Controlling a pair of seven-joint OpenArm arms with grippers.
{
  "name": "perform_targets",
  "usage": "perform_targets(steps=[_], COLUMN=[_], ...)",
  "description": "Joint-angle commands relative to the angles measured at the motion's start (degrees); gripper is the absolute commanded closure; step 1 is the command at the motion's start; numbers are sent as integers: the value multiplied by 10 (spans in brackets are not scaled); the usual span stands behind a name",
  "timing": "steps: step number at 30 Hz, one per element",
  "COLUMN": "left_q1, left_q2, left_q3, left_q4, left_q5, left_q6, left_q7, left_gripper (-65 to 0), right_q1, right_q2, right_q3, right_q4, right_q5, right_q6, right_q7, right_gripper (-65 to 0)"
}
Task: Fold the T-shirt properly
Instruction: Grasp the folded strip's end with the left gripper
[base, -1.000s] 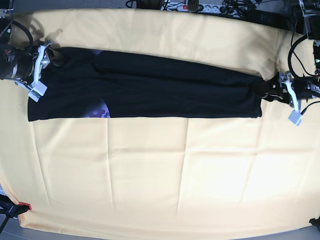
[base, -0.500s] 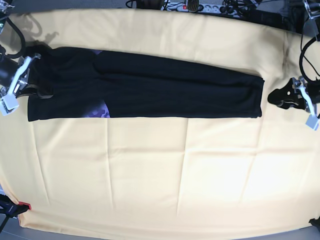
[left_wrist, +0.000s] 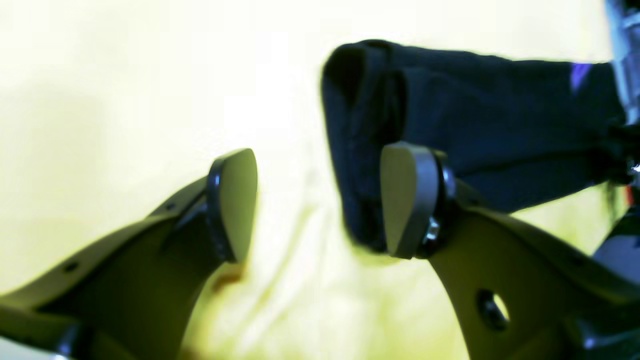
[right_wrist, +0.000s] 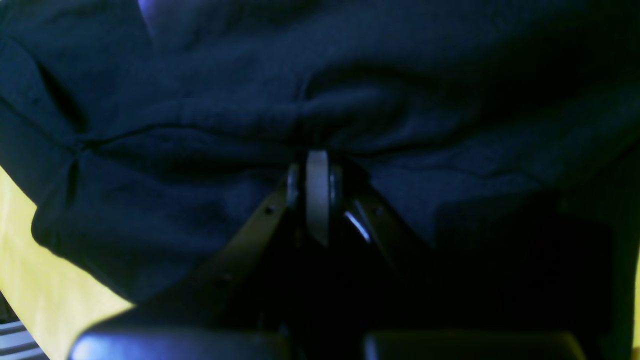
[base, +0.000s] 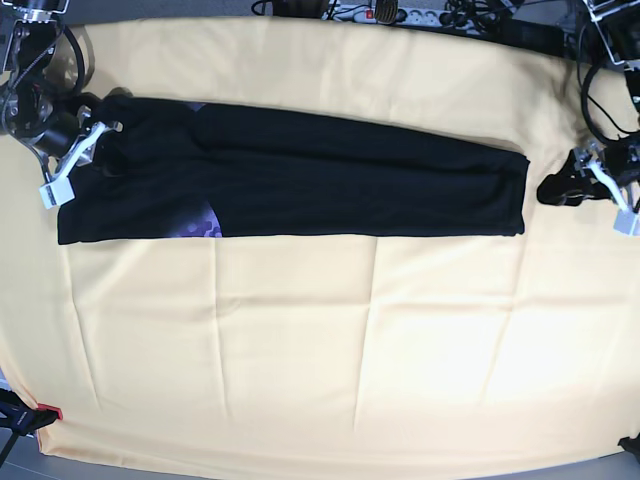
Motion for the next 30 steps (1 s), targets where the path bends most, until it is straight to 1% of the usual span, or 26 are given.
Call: perform_targets(steps=[1, 6, 10, 12, 14, 17, 18, 19, 20, 21, 23, 24, 27, 30], left_q1=[-9, -9, -9, -8, -9, -9, -9, -11, -14, -17, -24, -27, -38, -47], left_q2=[-5, 26, 55, 69, 78, 79, 79, 79, 79, 79, 79, 78, 78, 77], left_q3=[-4, -3, 1, 15, 39, 85, 97, 108, 115, 119, 120, 118, 105, 80], left_q4=[8, 8, 8, 8, 8, 8, 8, 8, 8, 8, 8, 8, 8, 8], left_q5=[-12, -3, 1, 1, 0, -8, -8, -8, -8, -8, -6, 1, 6, 5], left_q6=[-2, -6, -6, -4, -4, -4, -4, -4, -3, 0, 12, 17, 34, 40], left_q7=[-12, -35, -37, -36, -28, -24, -24, -24, -24, -24, -24, -24, -24, -21], left_gripper=[-403, -403, -403, -403, -403, -400, -386, -347, -285, -204, -12, 0, 0, 0], right_q1=[1, 0, 1, 2, 1, 2, 1, 1, 1, 2, 3, 3, 3, 3], right_q2=[7, 7, 7, 7, 7, 7, 7, 7, 7, 7, 7, 7, 7, 7], right_q3=[-1, -1, -1, -1, -1, -1, -1, -1, -1, -1, -1, -1, -1, -1], right_q4=[3, 3, 3, 4, 4, 4, 4, 4, 4, 4, 4, 4, 4, 4], right_q5=[-4, -4, -4, 1, 20, 23, 23, 23, 23, 24, 26, 26, 26, 24], right_q6=[-1, -1, -1, -1, -1, -1, -1, -1, -1, -1, -1, -1, -1, -1], right_q7=[-5, -8, -8, -8, -8, -10, -12, -13, -15, -16, -16, -16, -16, -16], right_gripper=[0, 0, 0, 0, 0, 0, 0, 0, 0, 0, 0, 0, 0, 0])
